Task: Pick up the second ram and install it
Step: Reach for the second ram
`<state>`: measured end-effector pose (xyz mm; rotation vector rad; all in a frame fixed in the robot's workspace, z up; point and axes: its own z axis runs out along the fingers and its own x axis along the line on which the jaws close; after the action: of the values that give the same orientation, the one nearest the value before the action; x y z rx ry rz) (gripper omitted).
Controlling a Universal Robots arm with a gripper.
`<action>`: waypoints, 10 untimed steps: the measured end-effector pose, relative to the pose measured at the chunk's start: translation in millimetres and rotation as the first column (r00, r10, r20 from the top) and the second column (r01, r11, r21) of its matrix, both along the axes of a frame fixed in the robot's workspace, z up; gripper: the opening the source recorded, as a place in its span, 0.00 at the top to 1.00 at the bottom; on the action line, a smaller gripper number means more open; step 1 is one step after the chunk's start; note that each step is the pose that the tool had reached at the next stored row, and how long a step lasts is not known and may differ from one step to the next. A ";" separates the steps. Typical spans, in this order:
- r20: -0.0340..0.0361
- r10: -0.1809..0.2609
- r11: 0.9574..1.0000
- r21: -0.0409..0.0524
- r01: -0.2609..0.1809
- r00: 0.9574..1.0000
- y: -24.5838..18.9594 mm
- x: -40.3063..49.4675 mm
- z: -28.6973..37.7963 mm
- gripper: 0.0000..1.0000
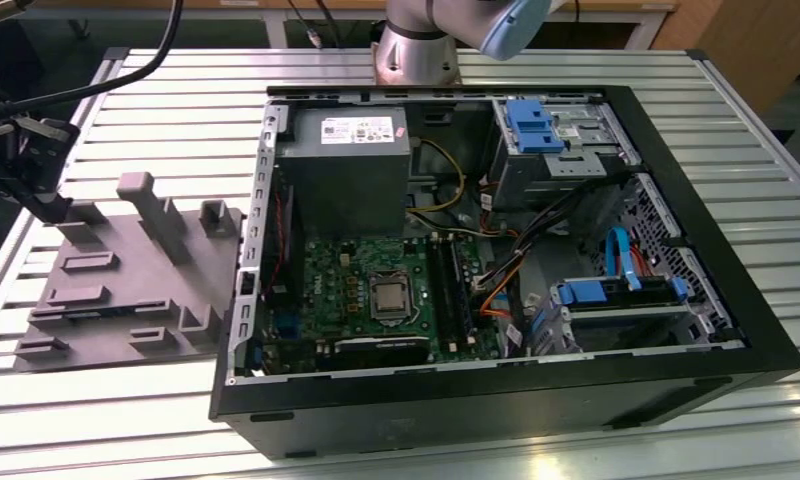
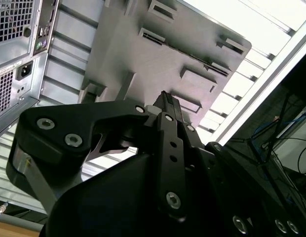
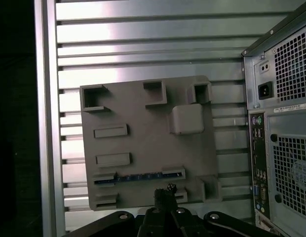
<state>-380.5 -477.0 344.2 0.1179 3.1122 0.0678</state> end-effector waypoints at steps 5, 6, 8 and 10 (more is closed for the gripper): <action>0.000 0.000 1.000 0.000 0.000 1.000 -1.3 -1.6 -1.3 0.89; 0.000 0.000 1.000 0.000 0.000 1.000 -1.5 -1.9 -1.6 0.89; 0.000 0.000 1.000 0.000 0.000 1.000 -2.0 -2.5 -2.1 0.89; 0.000 0.000 1.000 0.000 0.000 1.000 -2.5 -3.2 -2.7 0.89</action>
<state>-383.7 -479.4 341.5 0.1179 3.1123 0.0676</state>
